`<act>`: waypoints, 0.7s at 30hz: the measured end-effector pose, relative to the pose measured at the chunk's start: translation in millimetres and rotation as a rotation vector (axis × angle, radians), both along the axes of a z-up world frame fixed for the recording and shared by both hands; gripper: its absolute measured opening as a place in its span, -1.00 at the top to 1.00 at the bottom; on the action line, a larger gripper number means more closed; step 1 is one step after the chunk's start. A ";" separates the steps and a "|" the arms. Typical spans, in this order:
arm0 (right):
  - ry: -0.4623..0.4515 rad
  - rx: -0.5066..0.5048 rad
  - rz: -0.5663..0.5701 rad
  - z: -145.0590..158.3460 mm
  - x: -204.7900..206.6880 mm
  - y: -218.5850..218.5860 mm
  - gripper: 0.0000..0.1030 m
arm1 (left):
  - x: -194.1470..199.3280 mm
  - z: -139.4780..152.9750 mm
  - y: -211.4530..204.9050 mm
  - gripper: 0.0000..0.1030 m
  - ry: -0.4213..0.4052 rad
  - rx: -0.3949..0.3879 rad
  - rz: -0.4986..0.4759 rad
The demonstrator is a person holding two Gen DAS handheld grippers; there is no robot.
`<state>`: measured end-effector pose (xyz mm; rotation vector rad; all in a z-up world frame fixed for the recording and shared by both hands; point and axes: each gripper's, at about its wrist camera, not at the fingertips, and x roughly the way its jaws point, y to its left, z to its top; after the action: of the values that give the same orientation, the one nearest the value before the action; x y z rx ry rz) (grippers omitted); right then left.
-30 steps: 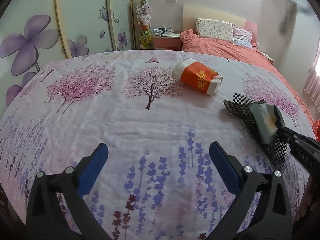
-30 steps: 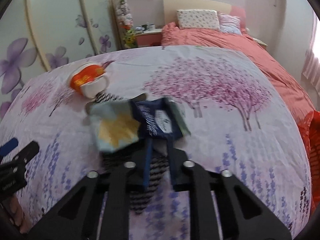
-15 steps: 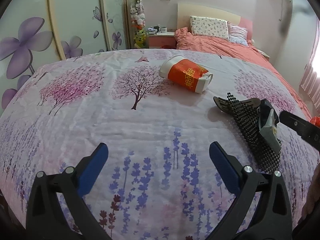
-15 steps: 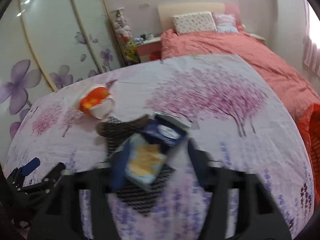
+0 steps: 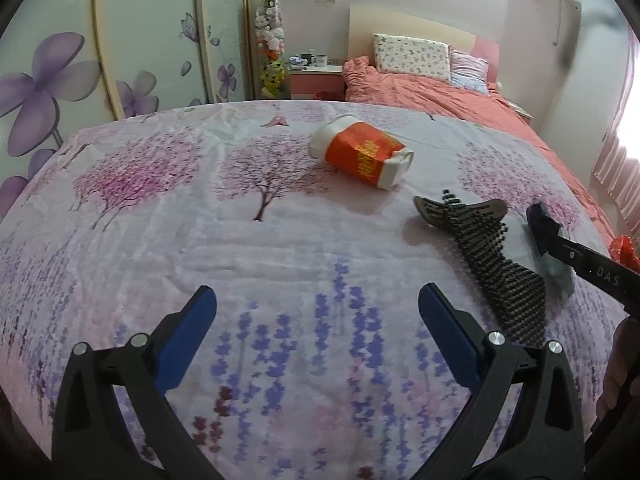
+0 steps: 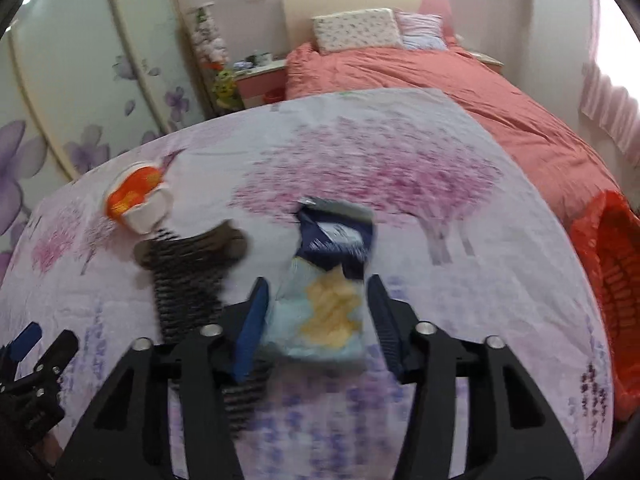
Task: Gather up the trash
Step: 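Grasp the blue snack bag with the right gripper, then grasp the black mesh pad with the left gripper while the right holds the bag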
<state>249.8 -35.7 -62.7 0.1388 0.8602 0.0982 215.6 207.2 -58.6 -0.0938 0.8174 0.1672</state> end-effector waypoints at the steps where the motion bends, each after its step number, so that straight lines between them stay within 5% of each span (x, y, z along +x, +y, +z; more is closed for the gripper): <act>1: 0.004 0.010 -0.007 -1.6 0.4 -4.5 0.06 | 0.5 0.1 -2.6 -0.92 -0.001 -0.003 -0.006; 11: 0.005 0.030 0.016 -14.2 9.7 -7.1 0.10 | 2.9 -2.0 -22.6 -0.91 0.001 -0.031 -0.056; 15: -0.020 0.006 0.035 -10.6 7.3 -9.7 0.54 | 5.9 -2.4 -30.4 -0.86 0.002 -0.062 -0.078; 21: -0.054 -0.041 -0.023 -5.1 1.8 -34.7 0.70 | 16.6 -6.1 -55.2 -0.63 0.030 -0.123 -0.128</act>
<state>251.6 -70.4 -67.8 0.1068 0.8065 0.0625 232.2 151.9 -64.7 -0.1548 0.8603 -0.0026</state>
